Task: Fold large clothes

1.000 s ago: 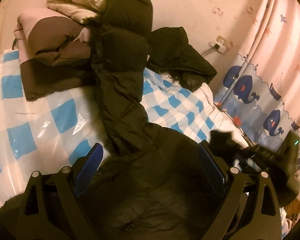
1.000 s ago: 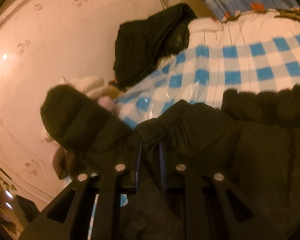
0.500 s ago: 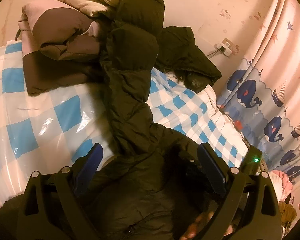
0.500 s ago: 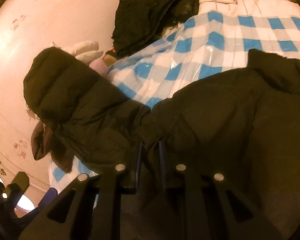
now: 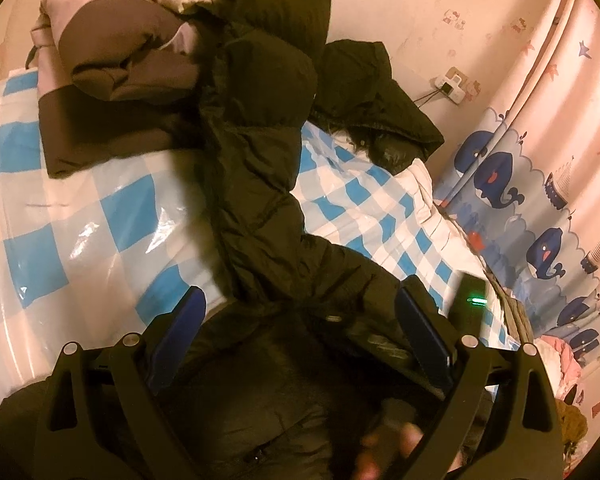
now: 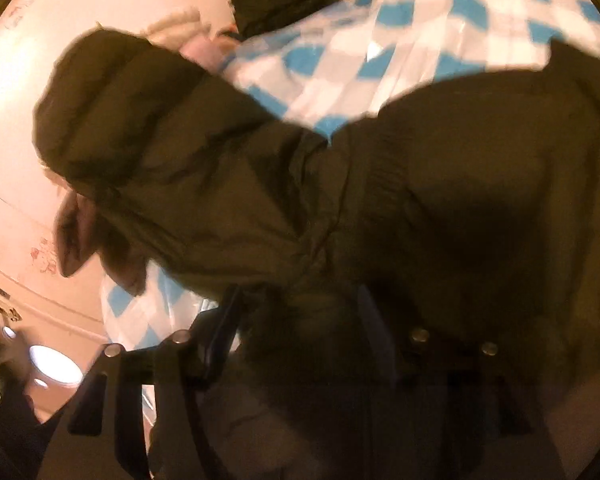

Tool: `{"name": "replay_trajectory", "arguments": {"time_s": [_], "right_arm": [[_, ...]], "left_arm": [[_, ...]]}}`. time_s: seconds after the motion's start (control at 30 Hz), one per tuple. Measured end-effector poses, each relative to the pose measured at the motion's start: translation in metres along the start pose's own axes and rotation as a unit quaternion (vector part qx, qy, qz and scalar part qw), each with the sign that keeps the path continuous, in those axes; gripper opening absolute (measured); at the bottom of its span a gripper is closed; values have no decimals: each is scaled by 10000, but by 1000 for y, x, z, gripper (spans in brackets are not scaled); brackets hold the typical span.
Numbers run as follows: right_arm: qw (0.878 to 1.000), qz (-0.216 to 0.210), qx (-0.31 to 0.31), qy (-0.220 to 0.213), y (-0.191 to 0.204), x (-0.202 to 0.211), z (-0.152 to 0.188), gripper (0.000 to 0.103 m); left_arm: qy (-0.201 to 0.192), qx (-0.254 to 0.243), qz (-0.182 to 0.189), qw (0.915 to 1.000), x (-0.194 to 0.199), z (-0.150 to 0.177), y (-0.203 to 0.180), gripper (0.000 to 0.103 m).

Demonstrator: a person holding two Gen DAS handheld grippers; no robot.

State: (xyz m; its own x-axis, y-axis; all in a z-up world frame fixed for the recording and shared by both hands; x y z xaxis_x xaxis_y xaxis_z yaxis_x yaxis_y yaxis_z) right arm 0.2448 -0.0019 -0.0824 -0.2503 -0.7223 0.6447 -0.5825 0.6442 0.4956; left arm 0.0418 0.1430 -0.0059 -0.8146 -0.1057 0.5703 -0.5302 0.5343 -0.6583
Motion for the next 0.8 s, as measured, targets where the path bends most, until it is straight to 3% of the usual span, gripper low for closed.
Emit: {"name": "replay_trajectory", "arguments": {"time_s": [0.13, 0.23, 0.33, 0.37, 0.4, 0.5, 0.57, 0.63, 0.73, 0.8], "right_arm": [[9926, 500, -143, -1095, -13, 103, 14, 72], [9691, 1514, -713, -1813, -57, 198, 48, 80], [9437, 2341, -1384, -1881, -108, 258, 89, 80], [9343, 2604, -1563, -1866, -124, 272, 102, 80], [9284, 2766, -1690, -1817, -136, 280, 113, 80], [9191, 3048, -2000, -1498, -173, 282, 141, 80], [9226, 3024, -2164, -1026, -198, 257, 162, 80], [9249, 3000, -2138, -944, -210, 241, 176, 84], [9248, 3083, -2029, -923, -210, 234, 176, 90], [9261, 3197, -1861, -738, -206, 227, 172, 94]], "left_arm": [[85, -94, 82, 9999, -3, -1, -2, 91], [246, -542, 446, 9972, -6, -1, -26, 92], [547, -1540, 978, 9817, -24, 11, -78, 95], [672, -1918, 1135, 9725, -36, 21, -95, 95], [721, -2197, 1175, 9658, -46, 29, -105, 95], [819, -3090, 774, 9444, -89, 58, -117, 95], [1288, -3260, 100, 9365, -129, 78, -98, 95], [2089, -3189, -607, 9225, -171, 100, -65, 95], [2222, -3024, -573, 9251, -178, 100, -53, 96], [1860, -3025, -625, 9327, -158, 91, -58, 96]]}}
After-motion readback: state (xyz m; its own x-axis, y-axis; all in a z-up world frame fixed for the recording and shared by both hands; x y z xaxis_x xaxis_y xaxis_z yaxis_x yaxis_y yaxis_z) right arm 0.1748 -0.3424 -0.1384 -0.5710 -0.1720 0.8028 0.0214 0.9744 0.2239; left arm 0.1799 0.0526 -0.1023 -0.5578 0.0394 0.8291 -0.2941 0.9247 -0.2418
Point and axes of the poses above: each gripper's, at about its wrist camera, not at the fingertips, and x roughly against the way its jaws point, y to its left, z to its underside, the point moved 5 cm from there along -x, roughly the way its jaws point, and after that the axes turned 14 degrees about x, right-handed, at the moved point
